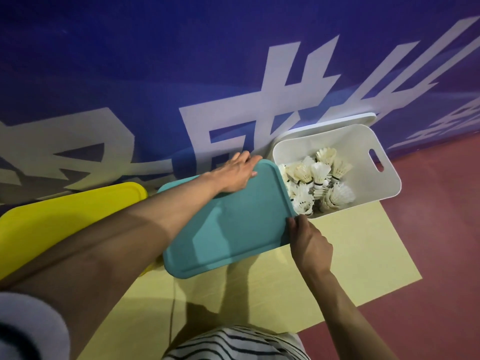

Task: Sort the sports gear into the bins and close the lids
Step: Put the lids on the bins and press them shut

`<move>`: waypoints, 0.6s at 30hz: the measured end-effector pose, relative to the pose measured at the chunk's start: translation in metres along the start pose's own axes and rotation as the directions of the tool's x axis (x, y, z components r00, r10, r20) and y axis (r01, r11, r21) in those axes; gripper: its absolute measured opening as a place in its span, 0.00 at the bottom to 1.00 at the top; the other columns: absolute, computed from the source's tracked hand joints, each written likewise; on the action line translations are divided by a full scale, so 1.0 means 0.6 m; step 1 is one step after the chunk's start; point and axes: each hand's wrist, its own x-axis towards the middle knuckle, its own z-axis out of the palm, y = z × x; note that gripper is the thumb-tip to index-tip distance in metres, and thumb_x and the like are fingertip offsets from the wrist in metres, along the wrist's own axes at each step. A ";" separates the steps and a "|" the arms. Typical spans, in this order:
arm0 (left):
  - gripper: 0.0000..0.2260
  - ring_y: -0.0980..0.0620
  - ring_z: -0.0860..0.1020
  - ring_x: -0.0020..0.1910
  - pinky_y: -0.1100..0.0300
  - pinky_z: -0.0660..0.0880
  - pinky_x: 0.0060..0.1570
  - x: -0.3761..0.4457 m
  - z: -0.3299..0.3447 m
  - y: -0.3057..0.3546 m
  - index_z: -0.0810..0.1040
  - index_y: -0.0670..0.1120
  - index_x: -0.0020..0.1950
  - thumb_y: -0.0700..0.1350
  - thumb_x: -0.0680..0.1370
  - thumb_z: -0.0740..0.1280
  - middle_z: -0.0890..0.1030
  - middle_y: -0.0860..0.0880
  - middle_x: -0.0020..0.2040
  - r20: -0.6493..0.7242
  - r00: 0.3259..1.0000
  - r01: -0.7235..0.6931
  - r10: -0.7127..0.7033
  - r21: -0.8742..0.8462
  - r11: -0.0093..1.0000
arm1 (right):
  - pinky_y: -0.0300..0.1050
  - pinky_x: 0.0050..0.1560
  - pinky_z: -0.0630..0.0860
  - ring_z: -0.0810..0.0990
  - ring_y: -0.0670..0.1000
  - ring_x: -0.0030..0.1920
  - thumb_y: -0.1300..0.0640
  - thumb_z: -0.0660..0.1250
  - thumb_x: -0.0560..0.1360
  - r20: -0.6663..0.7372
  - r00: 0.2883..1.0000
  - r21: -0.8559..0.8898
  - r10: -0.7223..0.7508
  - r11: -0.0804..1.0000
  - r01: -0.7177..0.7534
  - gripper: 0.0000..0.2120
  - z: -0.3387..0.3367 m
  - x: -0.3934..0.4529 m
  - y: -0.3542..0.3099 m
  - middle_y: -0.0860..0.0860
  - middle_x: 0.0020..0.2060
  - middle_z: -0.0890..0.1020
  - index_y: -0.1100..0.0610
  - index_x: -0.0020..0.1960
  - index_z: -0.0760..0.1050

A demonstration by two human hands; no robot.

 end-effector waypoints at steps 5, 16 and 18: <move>0.23 0.44 0.67 0.57 0.43 0.68 0.63 -0.007 0.020 -0.004 0.58 0.49 0.82 0.48 0.86 0.57 0.67 0.43 0.60 -0.088 0.994 0.061 -0.057 0.038 0.997 | 0.47 0.39 0.68 0.83 0.61 0.46 0.37 0.51 0.83 0.028 0.999 -0.147 -0.040 0.988 0.044 0.22 -0.028 0.024 0.001 0.50 0.47 0.83 0.51 0.50 0.76; 0.13 0.46 0.71 0.68 0.36 0.65 0.69 0.054 -0.014 0.026 0.70 0.59 0.70 0.49 0.85 0.60 0.75 0.51 0.71 0.072 0.996 0.057 -0.044 -0.181 0.982 | 0.49 0.39 0.70 0.82 0.63 0.46 0.35 0.53 0.82 0.086 0.995 -0.108 -0.049 0.992 0.058 0.24 -0.037 0.039 0.005 0.54 0.46 0.84 0.51 0.49 0.79; 0.11 0.47 0.73 0.67 0.41 0.70 0.67 0.061 -0.006 0.028 0.72 0.59 0.68 0.50 0.85 0.60 0.77 0.52 0.69 0.045 0.999 0.025 -0.016 -0.190 0.981 | 0.50 0.39 0.72 0.82 0.64 0.47 0.37 0.56 0.82 0.062 0.996 0.002 -0.070 0.998 0.070 0.20 -0.035 0.035 0.005 0.54 0.47 0.84 0.51 0.52 0.78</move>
